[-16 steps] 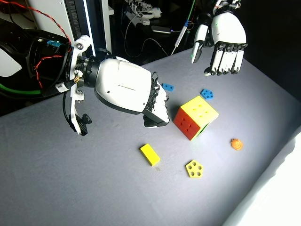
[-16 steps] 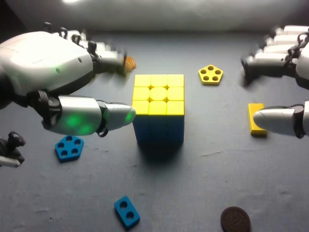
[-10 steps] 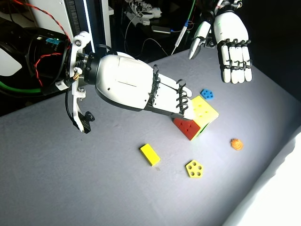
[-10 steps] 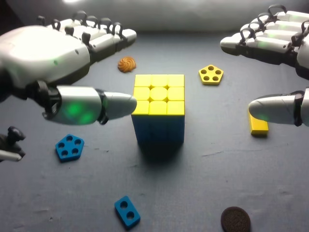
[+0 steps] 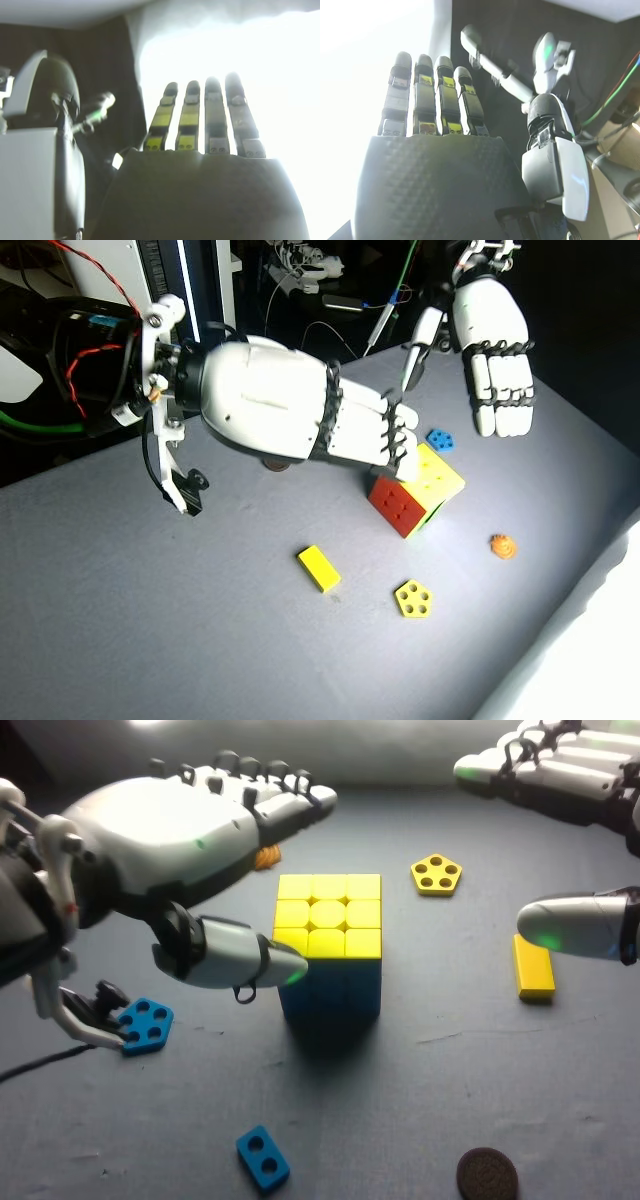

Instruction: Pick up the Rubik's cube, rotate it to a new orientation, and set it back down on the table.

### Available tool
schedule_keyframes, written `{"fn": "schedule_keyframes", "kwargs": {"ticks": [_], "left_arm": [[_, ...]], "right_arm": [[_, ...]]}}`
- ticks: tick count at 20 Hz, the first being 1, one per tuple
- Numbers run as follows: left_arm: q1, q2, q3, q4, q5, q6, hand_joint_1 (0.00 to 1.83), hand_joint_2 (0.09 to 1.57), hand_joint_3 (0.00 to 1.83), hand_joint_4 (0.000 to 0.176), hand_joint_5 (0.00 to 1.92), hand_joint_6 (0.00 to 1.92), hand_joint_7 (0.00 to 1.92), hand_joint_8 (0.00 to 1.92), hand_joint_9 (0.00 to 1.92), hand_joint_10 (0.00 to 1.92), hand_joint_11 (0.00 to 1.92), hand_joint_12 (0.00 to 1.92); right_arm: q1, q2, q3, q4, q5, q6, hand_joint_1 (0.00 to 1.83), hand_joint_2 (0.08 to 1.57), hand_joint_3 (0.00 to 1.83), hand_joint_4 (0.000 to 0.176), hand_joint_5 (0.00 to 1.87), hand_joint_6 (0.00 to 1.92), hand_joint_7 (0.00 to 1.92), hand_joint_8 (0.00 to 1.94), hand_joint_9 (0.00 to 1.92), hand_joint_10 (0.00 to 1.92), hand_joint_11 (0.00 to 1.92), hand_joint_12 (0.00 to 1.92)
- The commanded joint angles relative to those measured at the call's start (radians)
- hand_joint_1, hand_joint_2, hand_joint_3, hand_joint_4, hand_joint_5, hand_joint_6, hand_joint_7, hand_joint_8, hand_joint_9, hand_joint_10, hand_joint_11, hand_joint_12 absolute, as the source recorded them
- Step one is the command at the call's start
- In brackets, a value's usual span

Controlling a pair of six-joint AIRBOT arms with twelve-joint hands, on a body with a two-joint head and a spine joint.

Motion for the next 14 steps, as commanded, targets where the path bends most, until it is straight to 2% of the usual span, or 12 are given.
{"fn": "schedule_keyframes", "kwargs": {"ticks": [1, 2, 3, 4, 6, 7, 8, 13, 14], "left_arm": [[-0.013, -0.005, 0.005, -0.009, -0.102, 0.030, 0.83, 1.08, 0.00, 0.000, 0.00, 0.00, 0.00, 0.00, 0.02, 0.00, 0.00, 0.22], [-0.012, -0.016, 0.007, -0.030, -0.114, 0.049, 0.85, 1.09, 0.00, 0.000, 0.00, 0.00, 0.00, 0.00, 0.00, 0.00, 0.00, 0.16], [-0.011, -0.034, 0.012, -0.071, -0.129, 0.087, 0.89, 1.07, 0.00, 0.000, 0.00, 0.00, 0.00, 0.00, 0.00, 0.00, 0.00, 0.12], [-0.011, -0.048, 0.015, -0.116, -0.139, 0.129, 0.89, 1.06, 0.00, 0.000, 0.00, 0.00, 0.00, 0.00, 0.00, 0.00, 0.00, 0.09], [-0.011, -0.076, 0.020, -0.189, -0.167, 0.189, 0.94, 1.04, 0.00, 0.000, 0.00, 0.00, 0.00, 0.00, 0.00, 0.00, 0.00, 0.08], [-0.011, -0.091, 0.023, -0.243, -0.177, 0.227, 0.99, 1.02, 0.00, 0.005, 0.00, 0.00, 0.00, 0.00, 0.00, 0.00, 0.00, 0.06], [-0.011, -0.107, 0.026, -0.290, -0.191, 0.261, 1.00, 1.02, 0.00, 0.007, 0.00, 0.00, 0.00, 0.00, 0.00, 0.00, 0.00, 0.04], [-0.008, -0.158, 0.051, -0.422, -0.229, 0.339, 0.94, 1.04, 0.00, 0.000, 0.00, 0.00, 0.00, 0.00, 0.00, 0.00, 0.00, 0.02], [-0.008, -0.165, 0.057, -0.434, -0.230, 0.344, 0.94, 1.04, 0.00, 0.000, 0.00, 0.00, 0.00, 0.00, 0.00, 0.00, 0.00, 0.02]], "right_arm": [[0.002, 0.006, -0.003, 0.014, 0.118, -0.007, 0.00, 1.24, 0.00, 0.000, 0.09, 0.01, 0.16, 0.00, 0.15, 0.04, 0.00, 0.39], [0.001, 0.006, -0.003, 0.014, 0.117, -0.009, 0.00, 1.25, 0.00, 0.000, 0.10, 0.01, 0.17, 0.01, 0.16, 0.04, 0.00, 0.44], [-0.001, 0.006, -0.003, 0.014, 0.116, -0.013, 0.00, 1.25, 0.00, 0.000, 0.06, 0.01, 0.15, 0.01, 0.14, 0.03, 0.00, 0.33], [-0.001, 0.006, -0.003, 0.014, 0.116, -0.014, 0.04, 1.25, 0.00, 0.000, 0.07, 0.02, 0.15, 0.01, 0.15, 0.03, 0.00, 0.31], [-0.001, 0.006, -0.004, 0.013, 0.116, -0.014, 0.03, 1.24, 0.00, 0.000, 0.09, 0.02, 0.17, 0.01, 0.17, 0.03, 0.00, 0.46], [-0.001, 0.005, -0.004, 0.013, 0.116, -0.014, 0.03, 1.24, 0.00, 0.000, 0.09, 0.02, 0.17, 0.01, 0.17, 0.03, 0.00, 0.47], [-0.002, 0.005, -0.005, 0.013, 0.116, -0.014, 0.01, 1.26, 0.00, 0.000, 0.08, 0.01, 0.16, 0.00, 0.16, 0.02, 0.00, 0.41], [-0.005, 0.004, -0.006, 0.010, 0.116, -0.015, 0.05, 1.26, 0.00, 0.000, 0.11, 0.02, 0.19, 0.01, 0.17, 0.02, 0.00, 0.40], [-0.006, 0.004, -0.007, 0.009, 0.116, -0.015, 0.05, 1.26, 0.00, 0.000, 0.12, 0.02, 0.20, 0.01, 0.19, 0.02, 0.00, 0.46]]}}
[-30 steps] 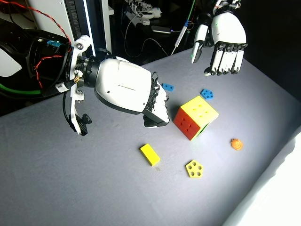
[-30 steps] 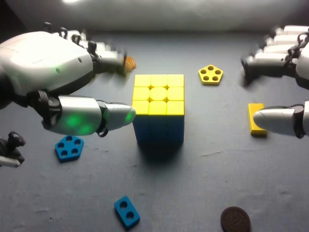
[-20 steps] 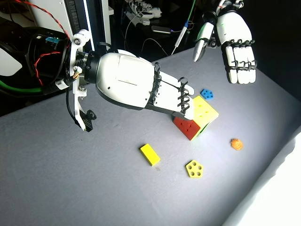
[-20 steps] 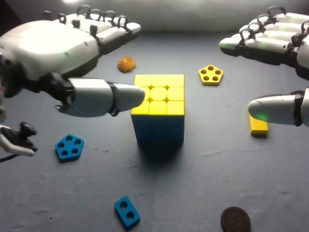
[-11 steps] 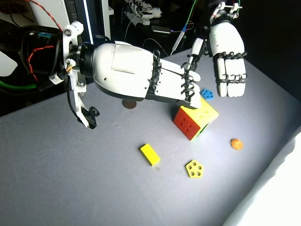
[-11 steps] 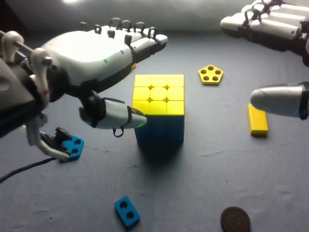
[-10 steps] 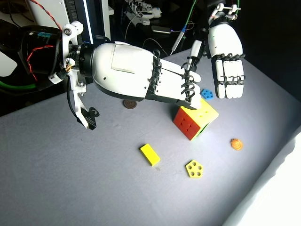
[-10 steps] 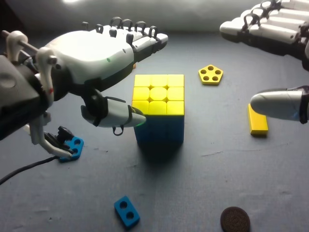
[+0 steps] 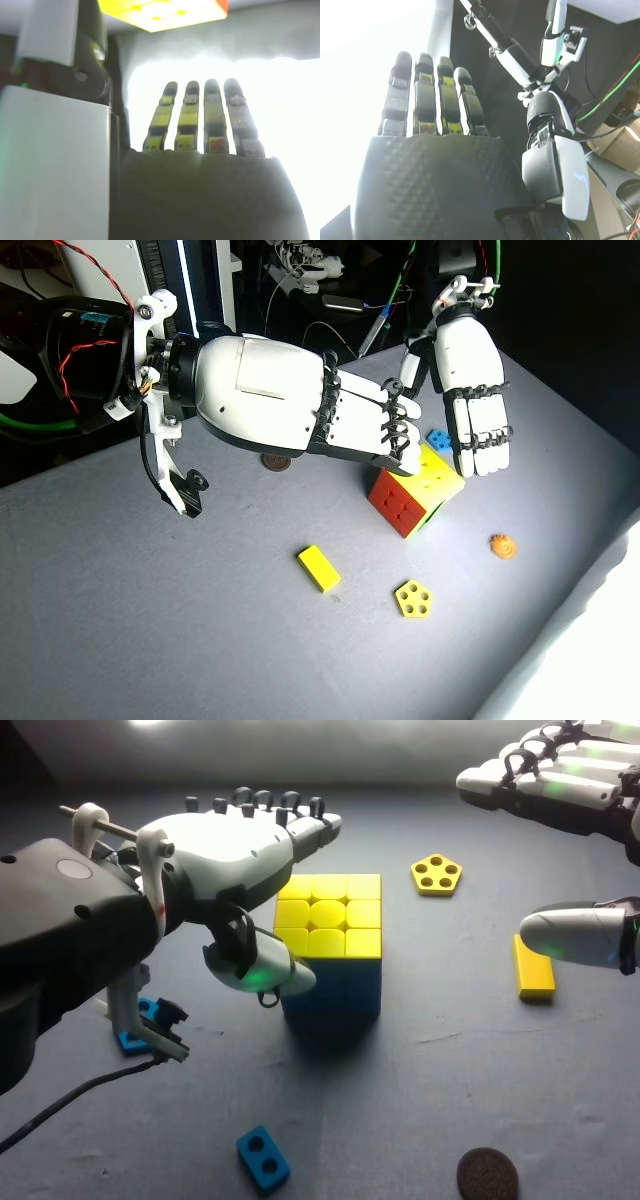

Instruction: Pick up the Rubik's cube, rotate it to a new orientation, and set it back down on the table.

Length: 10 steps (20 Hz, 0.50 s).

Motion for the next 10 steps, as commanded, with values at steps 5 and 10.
{"fn": "schedule_keyframes", "kwargs": {"ticks": [5, 10], "left_arm": [[-0.001, -0.041, 0.043, -0.001, -0.047, 0.018, 0.91, 1.05, 0.00, 0.000, 0.00, 0.00, 0.00, 0.00, 0.00, 0.00, 0.00, 0.03], [0.000, -0.074, 0.055, -0.064, -0.079, 0.062, 0.93, 1.05, 0.00, 0.000, 0.00, 0.00, 0.00, 0.00, 0.00, 0.00, 0.00, 0.00]], "right_arm": [[0.002, 0.004, -0.006, 0.011, 0.121, -0.003, 0.05, 1.26, 0.00, 0.000, 0.11, 0.01, 0.20, 0.00, 0.18, 0.01, 0.00, 0.47], [0.002, 0.003, -0.006, 0.011, 0.121, -0.007, 0.00, 1.28, 0.00, 0.000, 0.12, 0.01, 0.20, 0.01, 0.18, 0.01, 0.00, 0.40]]}}
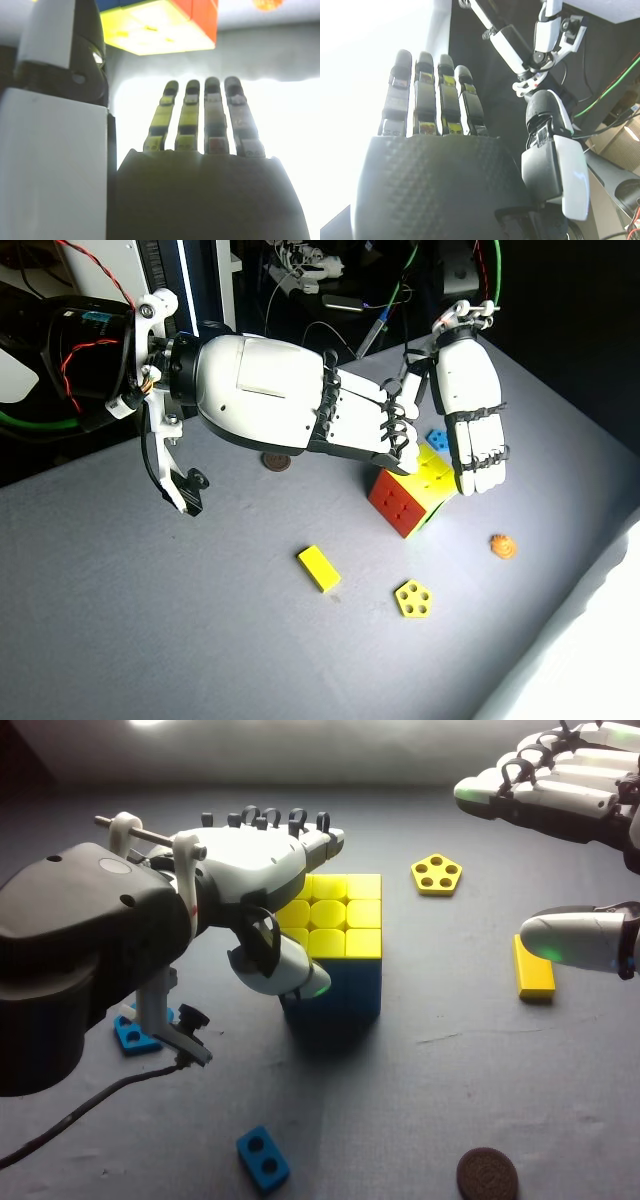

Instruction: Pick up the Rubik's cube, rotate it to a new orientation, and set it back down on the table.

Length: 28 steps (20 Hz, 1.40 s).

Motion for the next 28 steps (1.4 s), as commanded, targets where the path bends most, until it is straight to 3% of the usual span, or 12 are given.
{"fn": "schedule_keyframes", "kwargs": {"ticks": [1, 7, 11, 13, 14, 17, 23, 28], "left_arm": [[-0.005, -0.001, 0.005, 0.033, -0.041, 0.009, 0.93, 1.05, 0.00, 0.000, 0.00, 0.00, 0.00, 0.00, 0.00, 0.00, 0.00, 0.00], [-0.005, -0.031, 0.036, 0.008, -0.045, 0.025, 0.93, 1.04, 0.00, 0.003, 0.00, 0.00, 0.00, 0.00, 0.00, 0.00, 0.00, 0.00], [-0.004, -0.057, 0.059, -0.011, -0.045, 0.047, 0.90, 1.05, 0.00, 0.000, 0.00, 0.00, 0.00, 0.00, 0.00, 0.00, 0.00, 0.00], [-0.001, -0.069, 0.071, -0.011, -0.045, 0.048, 0.96, 1.03, 0.00, 0.008, 0.00, 0.00, 0.00, 0.00, 0.00, 0.00, 0.00, 0.00], [0.000, -0.072, 0.075, -0.011, -0.045, 0.049, 0.88, 1.06, 0.00, 0.001, 0.00, 0.00, 0.00, 0.00, 0.00, 0.00, 0.00, 0.00], [0.001, -0.080, 0.093, -0.018, -0.045, 0.064, 0.90, 1.04, 0.00, 0.000, 0.00, 0.00, 0.00, 0.00, 0.00, 0.00, 0.00, 0.00], [0.006, -0.091, 0.123, -0.033, -0.045, 0.094, 0.90, 1.04, 0.00, 0.010, 0.00, 0.00, 0.00, 0.00, 0.00, 0.00, 0.00, 0.00], [0.019, -0.104, 0.132, -0.033, -0.045, 0.094, 0.88, 1.04, 0.00, 0.009, 0.00, 0.00, 0.00, 0.00, 0.00, 0.00, 0.00, 0.00]], "right_arm": [[0.009, 0.003, -0.003, 0.013, 0.122, -0.003, 0.02, 1.27, 0.00, 0.000, 0.13, 0.01, 0.20, 0.00, 0.19, 0.01, 0.00, 0.48], [0.008, 0.000, -0.003, 0.013, 0.122, -0.008, 0.06, 1.26, 0.00, 0.000, 0.13, 0.01, 0.18, 0.00, 0.16, 0.00, 0.00, 0.43], [0.007, -0.001, -0.003, 0.013, 0.122, -0.011, 0.08, 1.25, 0.00, 0.000, 0.14, 0.01, 0.20, 0.00, 0.17, 0.00, 0.00, 0.52], [0.007, -0.001, -0.003, 0.013, 0.122, -0.012, 0.09, 1.25, 0.00, 0.000, 0.13, 0.00, 0.19, 0.00, 0.16, 0.00, 0.00, 0.48], [0.007, -0.001, -0.003, 0.013, 0.122, -0.013, 0.07, 1.26, 0.00, 0.000, 0.14, 0.01, 0.19, 0.00, 0.17, 0.00, 0.00, 0.54], [0.006, -0.002, -0.003, 0.013, 0.122, -0.014, 0.04, 1.26, 0.00, 0.000, 0.13, 0.00, 0.16, 0.00, 0.15, 0.00, 0.00, 0.51], [0.003, -0.004, -0.003, 0.013, 0.122, -0.026, 0.07, 1.26, 0.00, 0.000, 0.13, 0.00, 0.17, 0.00, 0.17, 0.00, 0.00, 0.60], [0.001, -0.005, -0.003, 0.013, 0.122, -0.031, 0.03, 1.26, 0.00, 0.000, 0.13, 0.00, 0.17, 0.00, 0.15, 0.00, 0.00, 0.48]]}}
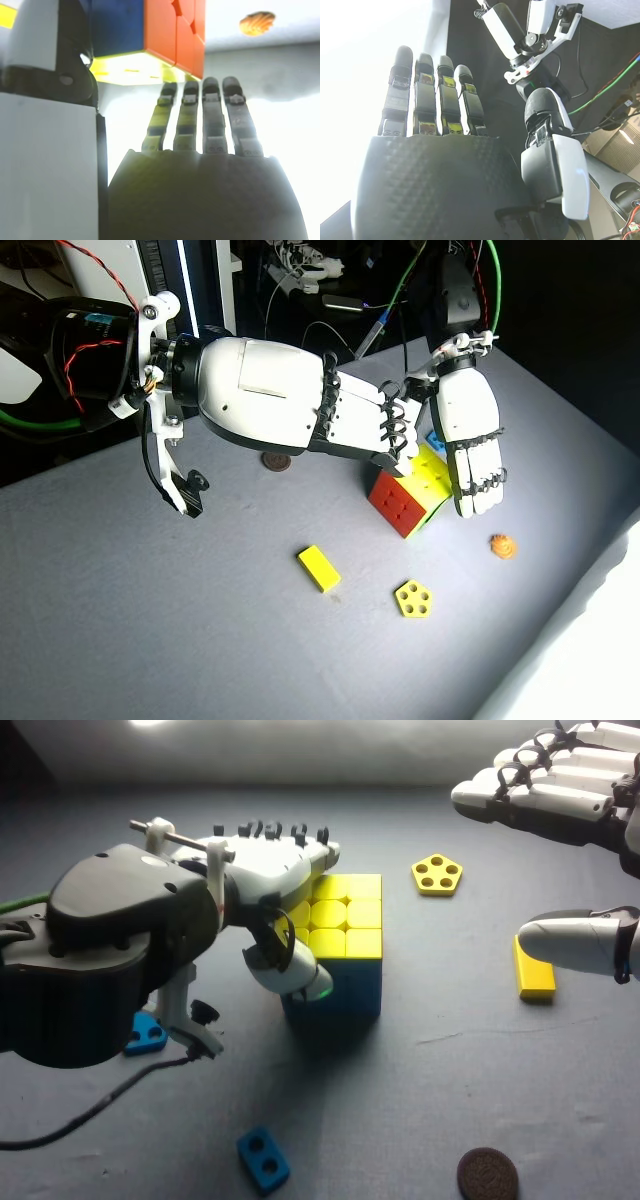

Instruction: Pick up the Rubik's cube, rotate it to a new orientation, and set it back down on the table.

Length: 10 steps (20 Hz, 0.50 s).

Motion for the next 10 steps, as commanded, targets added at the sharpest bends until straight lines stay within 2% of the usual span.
{"fn": "schedule_keyframes", "kwargs": {"ticks": [1, 4, 6, 8, 9, 10], "left_arm": [[-0.001, 0.004, 0.006, 0.049, -0.026, 0.003, 0.89, 1.04, 0.00, 0.010, 0.00, 0.00, 0.00, 0.00, 0.00, 0.00, 0.00, 0.00], [0.009, 0.001, 0.017, 0.052, -0.017, 0.003, 0.89, 1.04, 0.00, 0.015, 0.00, 0.00, 0.00, 0.00, 0.00, 0.00, 0.00, 0.00], [0.011, -0.003, 0.031, 0.056, -0.004, 0.003, 0.91, 1.03, 0.00, 0.018, 0.00, 0.00, 0.00, 0.00, 0.00, 0.00, 0.00, 0.00], [0.012, -0.010, 0.042, 0.059, 0.005, 0.003, 0.91, 1.03, 0.00, 0.019, 0.00, 0.00, 0.00, 0.00, 0.00, 0.00, 0.00, 0.00], [0.011, -0.015, 0.048, 0.059, 0.010, 0.003, 0.90, 1.03, 0.00, 0.014, 0.00, 0.00, 0.00, 0.00, 0.00, 0.00, 0.00, 0.00], [0.011, -0.019, 0.054, 0.059, 0.016, 0.002, 0.91, 1.03, 0.00, 0.003, 0.00, 0.00, 0.00, 0.00, 0.00, 0.00, 0.00, 0.00]], "right_arm": [[0.001, 0.002, -0.003, 0.013, 0.121, -0.003, 0.05, 1.26, 0.00, 0.000, 0.13, 0.01, 0.18, 0.00, 0.14, 0.00, 0.00, 0.42], [0.001, 0.002, -0.004, 0.013, 0.121, -0.004, 0.05, 1.26, 0.00, 0.000, 0.14, 0.00, 0.18, 0.00, 0.15, 0.00, 0.00, 0.51], [0.000, 0.002, -0.004, 0.013, 0.121, -0.006, 0.04, 1.26, 0.00, 0.000, 0.13, 0.00, 0.18, 0.00, 0.14, 0.00, 0.00, 0.40], [0.000, 0.001, -0.004, 0.013, 0.121, -0.008, 0.04, 1.26, 0.00, 0.000, 0.13, 0.00, 0.18, 0.00, 0.14, 0.00, 0.00, 0.39], [0.000, 0.001, -0.004, 0.013, 0.121, -0.009, 0.06, 1.27, 0.00, 0.000, 0.13, 0.00, 0.17, 0.00, 0.14, 0.00, 0.00, 0.33], [0.000, 0.001, -0.004, 0.013, 0.122, -0.009, 0.05, 1.26, 0.00, 0.000, 0.14, 0.00, 0.18, 0.01, 0.15, 0.01, 0.00, 0.39]]}}
